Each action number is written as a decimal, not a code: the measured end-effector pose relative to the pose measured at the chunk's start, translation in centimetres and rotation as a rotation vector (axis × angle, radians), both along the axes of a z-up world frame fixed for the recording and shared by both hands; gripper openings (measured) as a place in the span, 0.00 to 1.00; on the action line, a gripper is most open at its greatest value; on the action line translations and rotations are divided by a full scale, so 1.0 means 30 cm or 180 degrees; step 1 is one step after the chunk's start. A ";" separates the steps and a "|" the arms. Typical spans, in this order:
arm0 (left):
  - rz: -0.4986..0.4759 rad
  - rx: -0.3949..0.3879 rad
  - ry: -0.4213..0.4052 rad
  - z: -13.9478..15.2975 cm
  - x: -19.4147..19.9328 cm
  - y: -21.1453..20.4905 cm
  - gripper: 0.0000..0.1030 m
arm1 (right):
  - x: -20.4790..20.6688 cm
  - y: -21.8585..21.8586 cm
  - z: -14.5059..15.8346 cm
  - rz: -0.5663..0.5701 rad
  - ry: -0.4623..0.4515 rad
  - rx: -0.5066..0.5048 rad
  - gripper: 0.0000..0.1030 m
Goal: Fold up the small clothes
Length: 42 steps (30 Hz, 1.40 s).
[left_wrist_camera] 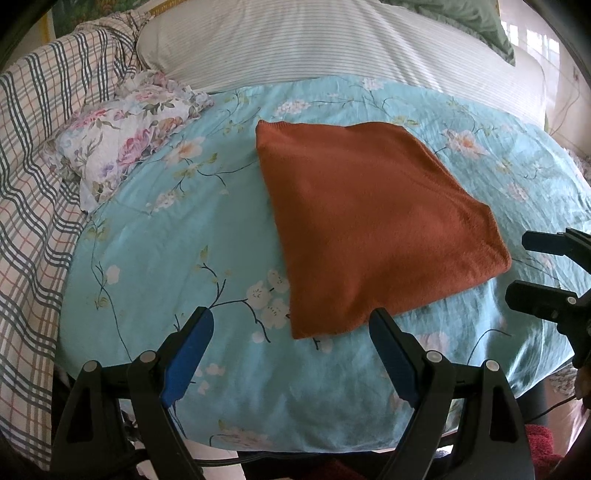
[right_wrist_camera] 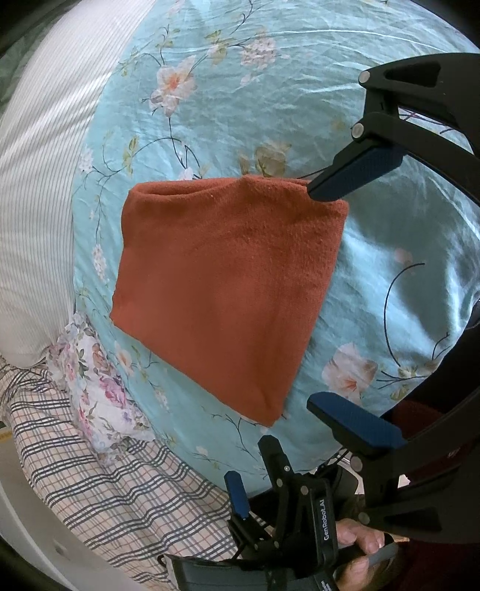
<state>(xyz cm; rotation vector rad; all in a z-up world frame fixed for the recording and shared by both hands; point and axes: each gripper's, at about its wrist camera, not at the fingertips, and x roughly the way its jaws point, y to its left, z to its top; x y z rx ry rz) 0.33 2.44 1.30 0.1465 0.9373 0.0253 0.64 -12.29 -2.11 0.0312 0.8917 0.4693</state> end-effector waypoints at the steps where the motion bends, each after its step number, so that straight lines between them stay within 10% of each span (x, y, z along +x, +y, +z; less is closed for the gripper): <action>1: 0.0002 -0.0003 0.0000 0.000 0.000 -0.001 0.84 | -0.001 0.001 0.000 -0.0003 -0.0004 0.0003 1.00; 42: 0.0021 -0.0073 -0.0016 0.010 -0.016 -0.031 0.84 | -0.013 0.018 0.008 -0.0003 -0.0009 -0.0005 1.00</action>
